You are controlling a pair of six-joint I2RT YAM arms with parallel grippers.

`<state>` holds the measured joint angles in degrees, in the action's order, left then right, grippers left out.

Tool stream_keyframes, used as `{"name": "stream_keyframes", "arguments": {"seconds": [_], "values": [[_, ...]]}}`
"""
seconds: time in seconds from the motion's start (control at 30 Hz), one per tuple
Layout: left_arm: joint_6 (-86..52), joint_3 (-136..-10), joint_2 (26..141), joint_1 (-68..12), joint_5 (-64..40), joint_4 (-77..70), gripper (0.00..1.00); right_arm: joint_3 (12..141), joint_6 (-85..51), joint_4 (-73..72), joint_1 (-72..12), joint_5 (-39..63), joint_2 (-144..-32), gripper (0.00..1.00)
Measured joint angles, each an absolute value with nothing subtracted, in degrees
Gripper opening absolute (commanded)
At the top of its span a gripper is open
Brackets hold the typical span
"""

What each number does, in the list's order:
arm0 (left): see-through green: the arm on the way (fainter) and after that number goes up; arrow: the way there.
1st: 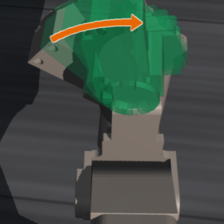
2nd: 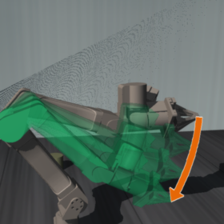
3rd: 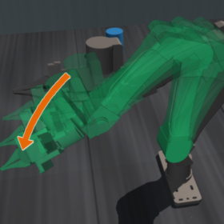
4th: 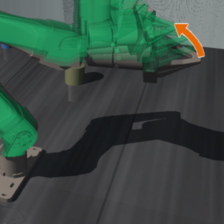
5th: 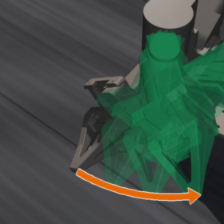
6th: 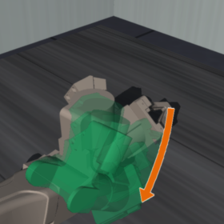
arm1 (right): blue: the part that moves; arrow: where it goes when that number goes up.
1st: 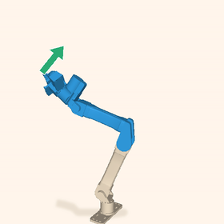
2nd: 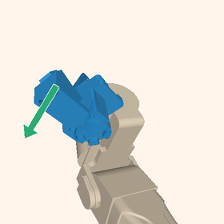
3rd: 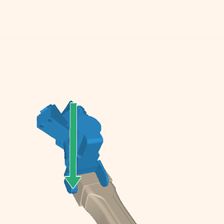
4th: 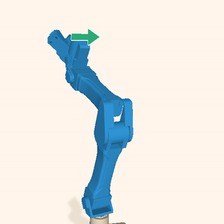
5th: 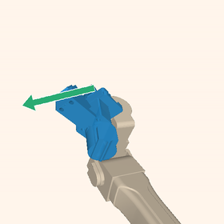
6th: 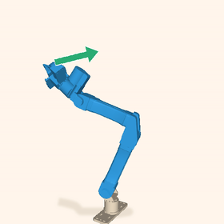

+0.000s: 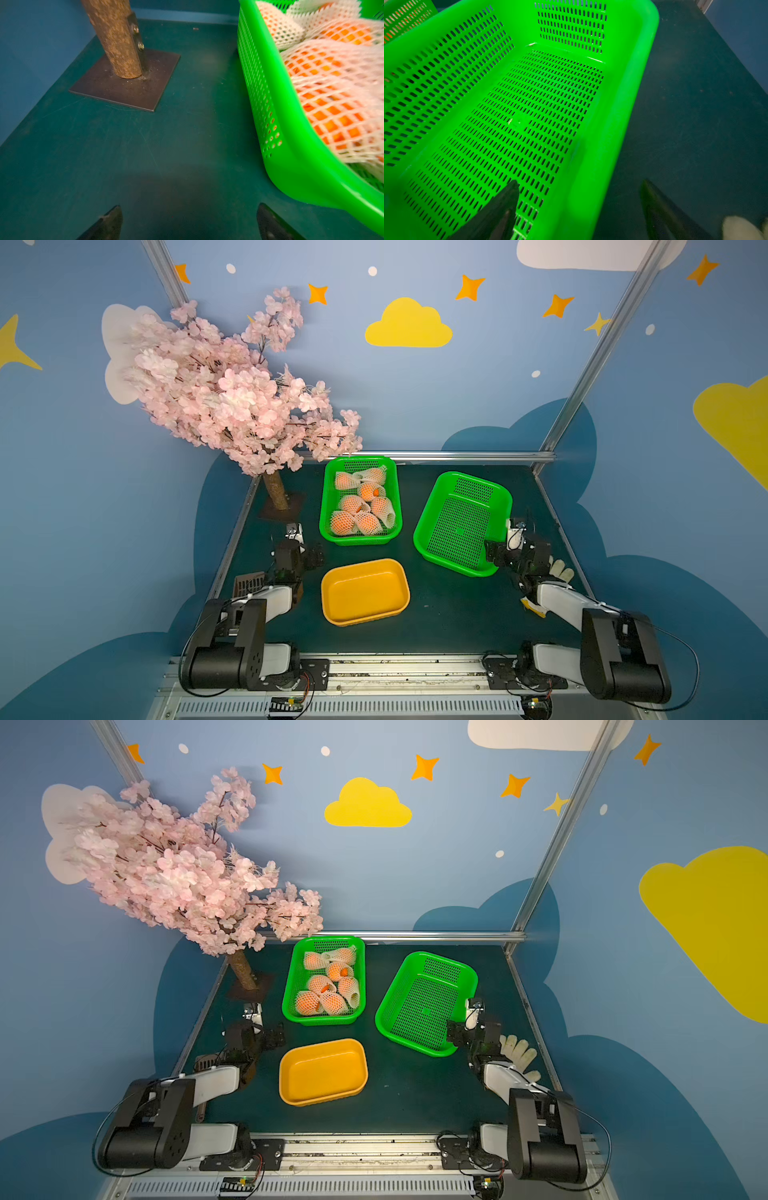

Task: Remove foam nets from oranges
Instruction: Pick up the orange from the basket.

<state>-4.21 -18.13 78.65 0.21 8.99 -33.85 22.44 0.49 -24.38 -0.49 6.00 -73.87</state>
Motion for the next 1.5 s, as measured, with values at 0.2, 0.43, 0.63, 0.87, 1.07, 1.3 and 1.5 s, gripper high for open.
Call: {"name": "stream_keyframes", "arguments": {"seconds": [0.2, 0.43, 0.63, 0.87, 1.07, 1.3, 1.5], "values": [[-3.3, -20.7, 86.0, -0.3, 9.0, -39.9, 1.00, 26.0, 1.7, -29.8, -0.6, 6.8, -80.3, 0.89], [-2.7, -21.1, 87.7, -0.5, 9.2, -43.2, 1.00, 26.8, 2.6, -32.8, -0.6, 6.9, -82.2, 0.89], [-2.5, -21.1, 88.1, -0.5, 9.4, -44.2, 1.00, 26.8, 3.1, -33.6, -0.6, 6.9, -82.5, 0.89], [-2.3, -21.1, 88.1, -0.5, 9.5, -44.6, 1.00, 26.8, 3.5, -33.9, -0.7, 7.0, -82.7, 0.89], [-2.3, -21.1, 88.1, -0.5, 9.7, -44.7, 1.00, 26.8, 3.5, -34.1, -0.7, 7.0, -82.7, 0.88], [-0.5, -22.0, 81.5, -1.5, 8.8, -37.8, 1.00, 30.3, 2.6, -24.7, -0.9, 7.9, -79.8, 0.83], [-5.1, -23.0, 50.0, -6.2, 9.9, -20.6, 1.00, 35.0, -2.9, -8.3, -3.0, 9.4, -58.2, 0.86]]}}
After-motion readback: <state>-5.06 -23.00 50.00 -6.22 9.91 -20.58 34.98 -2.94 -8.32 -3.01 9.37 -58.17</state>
